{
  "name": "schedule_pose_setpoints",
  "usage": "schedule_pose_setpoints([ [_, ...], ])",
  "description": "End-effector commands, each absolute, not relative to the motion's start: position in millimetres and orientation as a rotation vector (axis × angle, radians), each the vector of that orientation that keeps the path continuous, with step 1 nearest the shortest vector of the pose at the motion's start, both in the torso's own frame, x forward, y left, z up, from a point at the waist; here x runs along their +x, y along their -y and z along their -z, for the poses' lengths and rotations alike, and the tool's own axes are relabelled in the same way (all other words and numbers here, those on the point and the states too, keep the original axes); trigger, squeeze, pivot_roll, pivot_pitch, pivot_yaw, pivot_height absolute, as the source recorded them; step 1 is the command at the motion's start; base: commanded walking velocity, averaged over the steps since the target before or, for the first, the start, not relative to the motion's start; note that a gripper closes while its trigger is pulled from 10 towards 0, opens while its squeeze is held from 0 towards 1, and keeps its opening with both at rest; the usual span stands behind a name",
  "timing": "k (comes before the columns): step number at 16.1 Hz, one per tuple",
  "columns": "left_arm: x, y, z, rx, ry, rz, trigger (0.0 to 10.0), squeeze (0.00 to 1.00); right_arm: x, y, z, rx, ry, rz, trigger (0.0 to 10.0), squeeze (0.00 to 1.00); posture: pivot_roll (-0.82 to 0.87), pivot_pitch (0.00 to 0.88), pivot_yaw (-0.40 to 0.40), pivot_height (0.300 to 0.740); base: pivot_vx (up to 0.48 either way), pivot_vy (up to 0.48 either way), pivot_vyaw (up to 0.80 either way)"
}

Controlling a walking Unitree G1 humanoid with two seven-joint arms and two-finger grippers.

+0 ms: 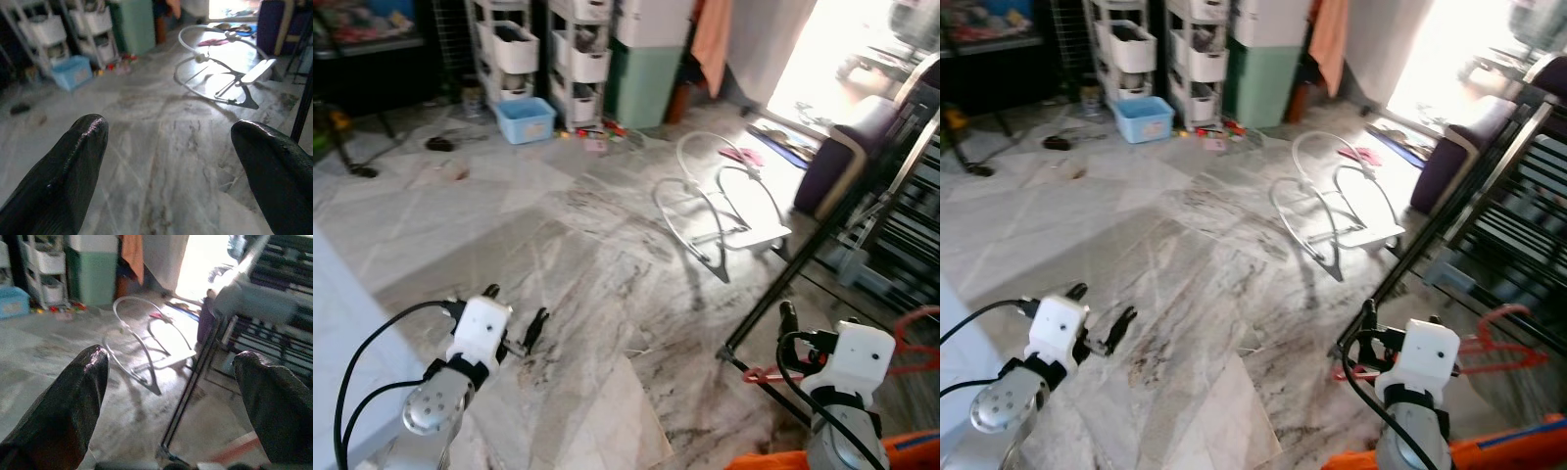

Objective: Hang hanger

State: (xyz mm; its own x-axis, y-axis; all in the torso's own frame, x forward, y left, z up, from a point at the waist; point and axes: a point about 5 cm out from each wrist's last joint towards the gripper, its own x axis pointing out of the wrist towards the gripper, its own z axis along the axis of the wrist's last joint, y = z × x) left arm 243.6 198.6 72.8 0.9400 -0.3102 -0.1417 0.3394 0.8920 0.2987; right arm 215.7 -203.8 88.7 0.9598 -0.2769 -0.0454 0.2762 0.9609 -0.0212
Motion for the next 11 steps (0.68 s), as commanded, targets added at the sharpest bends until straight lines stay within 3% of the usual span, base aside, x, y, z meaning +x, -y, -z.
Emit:
schedule_pose_setpoints([
  [1, 246, -192, -77, 0.355, -0.048, 0.373, 10.0, 0.00, 218, 206, -89, -0.022, -0.045, 0.286, 10.0, 0.00, 0.27, 0.004, -0.160, 0.740, 0.000, 0.000, 0.00],
  [7, 280, -171, -78, 0.275, 0.030, 0.311, 10.0, 0.00, 209, 206, -90, 0.022, -0.028, 0.350, 10.0, 0.00, 0.20, 0.007, -0.127, 0.740, 0.000, 0.000, 0.00],
  [11, 289, -175, -92, 0.314, 0.101, 0.188, 10.0, 0.00, 206, 198, -91, 0.033, -0.030, 0.342, 10.0, 0.00, 0.18, 0.012, -0.136, 0.740, 0.000, 0.000, 0.00],
])
